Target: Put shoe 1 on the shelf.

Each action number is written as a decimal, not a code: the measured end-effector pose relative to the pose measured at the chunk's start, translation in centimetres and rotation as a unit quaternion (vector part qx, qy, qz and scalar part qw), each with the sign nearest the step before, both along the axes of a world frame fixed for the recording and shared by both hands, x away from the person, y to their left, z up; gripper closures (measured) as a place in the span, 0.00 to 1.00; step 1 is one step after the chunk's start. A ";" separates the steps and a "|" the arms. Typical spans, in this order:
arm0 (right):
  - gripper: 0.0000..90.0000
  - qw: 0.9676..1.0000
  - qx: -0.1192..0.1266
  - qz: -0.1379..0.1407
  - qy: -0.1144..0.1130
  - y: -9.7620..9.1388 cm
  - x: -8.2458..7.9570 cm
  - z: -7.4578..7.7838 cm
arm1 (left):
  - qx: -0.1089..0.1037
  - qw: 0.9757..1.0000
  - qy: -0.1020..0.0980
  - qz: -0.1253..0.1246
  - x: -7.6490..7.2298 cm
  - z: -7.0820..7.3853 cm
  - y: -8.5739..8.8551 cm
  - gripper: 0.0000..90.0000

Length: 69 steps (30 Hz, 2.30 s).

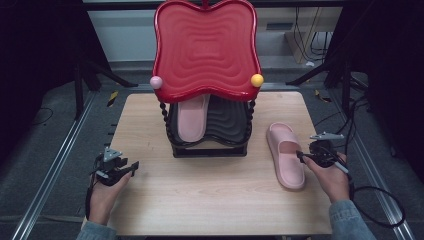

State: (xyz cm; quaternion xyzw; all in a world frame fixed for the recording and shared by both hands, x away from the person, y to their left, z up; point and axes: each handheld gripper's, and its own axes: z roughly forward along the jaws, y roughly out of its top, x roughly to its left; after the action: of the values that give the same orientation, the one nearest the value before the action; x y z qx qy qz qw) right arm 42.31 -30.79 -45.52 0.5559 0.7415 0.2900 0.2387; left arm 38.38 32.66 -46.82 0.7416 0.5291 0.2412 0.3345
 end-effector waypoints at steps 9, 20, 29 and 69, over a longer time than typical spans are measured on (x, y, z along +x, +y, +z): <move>0.63 1.000 -0.003 -0.003 0.020 0.1 2.2 -0.3 | 0.002 1.000 0.000 -0.002 0.0 -0.2 -0.1 0.55; 0.91 0.999 -0.021 0.033 0.029 0.3 1.6 0.4 | 0.005 1.000 0.001 -0.006 -0.1 -0.3 -0.1 0.55; 0.93 0.988 -0.026 0.152 0.012 2.4 -5.3 2.5 | 0.012 1.000 0.004 -0.010 -0.1 -0.6 -0.7 0.55; 0.69 0.939 0.011 0.338 0.067 18.6 -7.1 1.8 | 0.006 1.000 0.009 -0.002 -0.1 -1.2 -0.4 0.50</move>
State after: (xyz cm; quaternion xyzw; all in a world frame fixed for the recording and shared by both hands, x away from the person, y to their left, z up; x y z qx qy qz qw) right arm 35.17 -12.17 -43.76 0.2929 0.8968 0.3240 0.0706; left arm 38.32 32.21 -48.00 0.7468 0.5292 0.2369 0.3260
